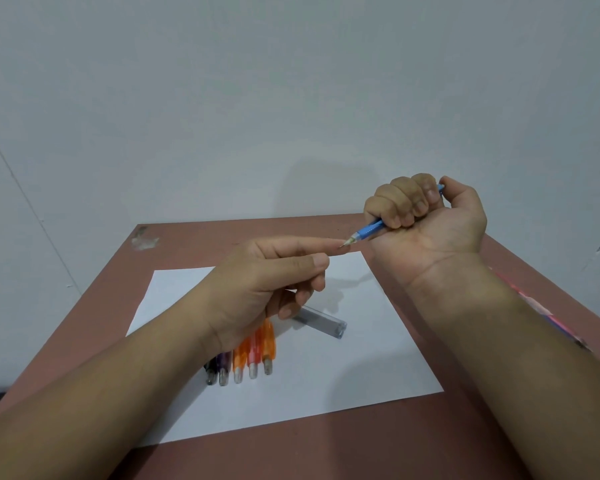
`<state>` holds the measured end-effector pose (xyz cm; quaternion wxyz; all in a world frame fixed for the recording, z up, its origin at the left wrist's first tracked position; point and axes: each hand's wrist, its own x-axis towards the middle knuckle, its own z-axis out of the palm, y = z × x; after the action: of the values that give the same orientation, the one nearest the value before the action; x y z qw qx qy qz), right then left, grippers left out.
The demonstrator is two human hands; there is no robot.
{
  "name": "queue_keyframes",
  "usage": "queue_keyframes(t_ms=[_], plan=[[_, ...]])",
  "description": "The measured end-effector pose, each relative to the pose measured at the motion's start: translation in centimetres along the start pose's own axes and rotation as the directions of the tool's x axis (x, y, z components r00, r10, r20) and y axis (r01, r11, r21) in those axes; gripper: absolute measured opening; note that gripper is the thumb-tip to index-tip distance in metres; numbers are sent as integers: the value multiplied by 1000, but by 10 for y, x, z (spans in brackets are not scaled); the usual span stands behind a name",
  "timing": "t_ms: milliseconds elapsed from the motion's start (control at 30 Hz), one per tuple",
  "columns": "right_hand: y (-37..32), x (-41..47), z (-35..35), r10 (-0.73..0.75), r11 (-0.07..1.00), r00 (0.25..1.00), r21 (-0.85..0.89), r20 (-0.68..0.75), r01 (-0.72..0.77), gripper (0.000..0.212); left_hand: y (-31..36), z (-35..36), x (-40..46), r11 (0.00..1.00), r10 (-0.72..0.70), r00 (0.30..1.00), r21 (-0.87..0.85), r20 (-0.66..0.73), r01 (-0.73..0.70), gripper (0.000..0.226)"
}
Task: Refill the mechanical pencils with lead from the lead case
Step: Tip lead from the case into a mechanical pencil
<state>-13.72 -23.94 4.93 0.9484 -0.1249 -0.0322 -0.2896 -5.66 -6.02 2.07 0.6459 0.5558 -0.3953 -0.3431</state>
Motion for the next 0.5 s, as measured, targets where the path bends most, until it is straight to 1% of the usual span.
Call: queue_keyframes(t_ms=[133, 233, 500], plan=[[2, -1, 0, 10, 1000, 1000, 2, 10, -10, 38, 0, 4, 0, 999, 17, 997, 37, -78, -14, 30], [3, -1, 0, 15, 1000, 1000, 6, 11, -15, 39, 0, 7, 0, 997, 37, 992, 78, -122, -28, 30], [5, -3, 1, 19, 1000, 1000, -2, 19, -19, 40, 0, 10, 0, 990, 78, 980, 129, -181, -55, 24]])
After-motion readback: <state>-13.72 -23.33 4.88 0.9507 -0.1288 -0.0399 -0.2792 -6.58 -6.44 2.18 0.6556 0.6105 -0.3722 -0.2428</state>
